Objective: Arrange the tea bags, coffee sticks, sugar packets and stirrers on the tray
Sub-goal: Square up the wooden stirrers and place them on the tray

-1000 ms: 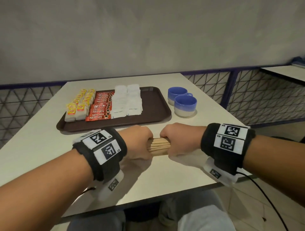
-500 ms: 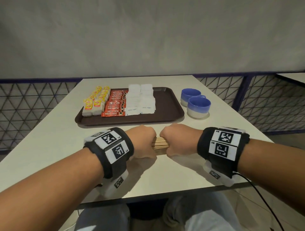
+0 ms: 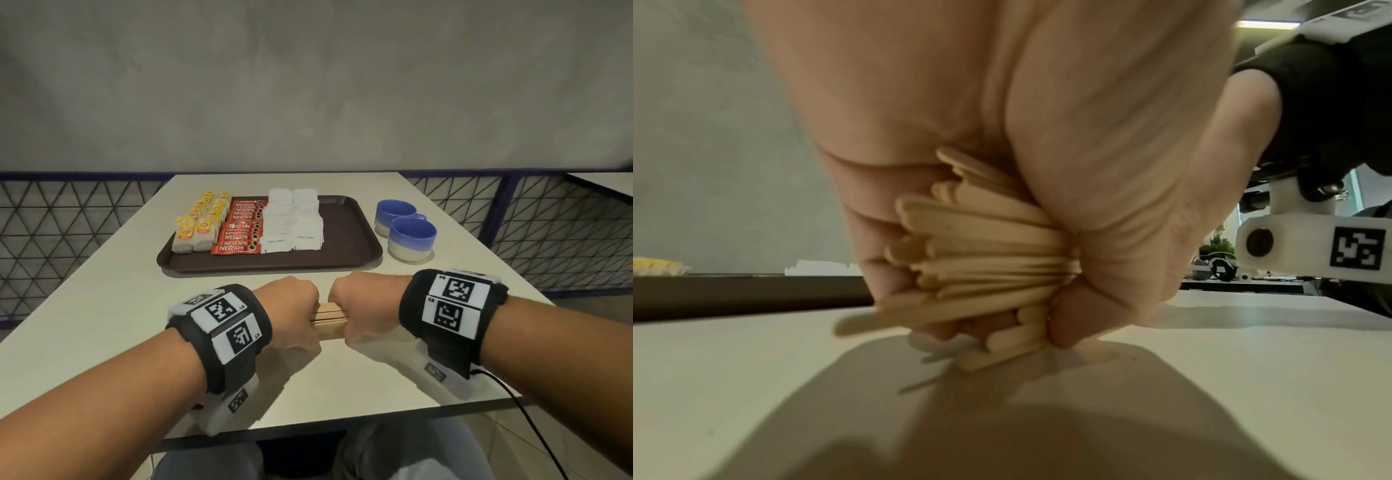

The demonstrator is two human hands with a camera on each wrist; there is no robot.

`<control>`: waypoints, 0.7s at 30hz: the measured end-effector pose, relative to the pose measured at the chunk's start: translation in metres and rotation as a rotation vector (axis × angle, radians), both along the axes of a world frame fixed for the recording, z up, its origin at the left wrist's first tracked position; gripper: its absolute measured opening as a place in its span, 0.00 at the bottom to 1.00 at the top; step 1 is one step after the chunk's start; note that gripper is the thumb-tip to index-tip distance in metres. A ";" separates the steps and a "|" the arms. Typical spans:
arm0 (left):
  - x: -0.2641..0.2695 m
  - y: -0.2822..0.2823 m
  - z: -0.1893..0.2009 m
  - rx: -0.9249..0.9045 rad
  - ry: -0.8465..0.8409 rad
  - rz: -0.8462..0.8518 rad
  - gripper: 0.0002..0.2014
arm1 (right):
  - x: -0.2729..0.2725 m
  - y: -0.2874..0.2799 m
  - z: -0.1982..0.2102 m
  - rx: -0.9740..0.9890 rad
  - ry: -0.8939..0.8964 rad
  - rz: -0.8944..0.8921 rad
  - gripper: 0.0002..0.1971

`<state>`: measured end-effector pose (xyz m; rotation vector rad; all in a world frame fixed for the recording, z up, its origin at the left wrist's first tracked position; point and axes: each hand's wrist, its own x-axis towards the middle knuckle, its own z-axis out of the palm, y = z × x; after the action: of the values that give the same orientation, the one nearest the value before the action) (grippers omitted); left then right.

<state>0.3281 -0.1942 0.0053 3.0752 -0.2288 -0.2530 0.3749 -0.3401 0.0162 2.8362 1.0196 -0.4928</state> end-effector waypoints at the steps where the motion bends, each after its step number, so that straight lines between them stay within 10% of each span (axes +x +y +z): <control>1: -0.001 0.000 0.000 0.003 0.000 0.002 0.12 | 0.000 0.000 0.000 -0.001 0.005 -0.001 0.15; 21: -0.006 0.000 0.006 -0.001 0.107 0.016 0.11 | -0.010 -0.002 -0.005 0.068 -0.101 0.097 0.11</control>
<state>0.3218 -0.1940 0.0116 3.0496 -0.1993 -0.4153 0.3649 -0.3420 0.0114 2.8196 1.1689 -0.3081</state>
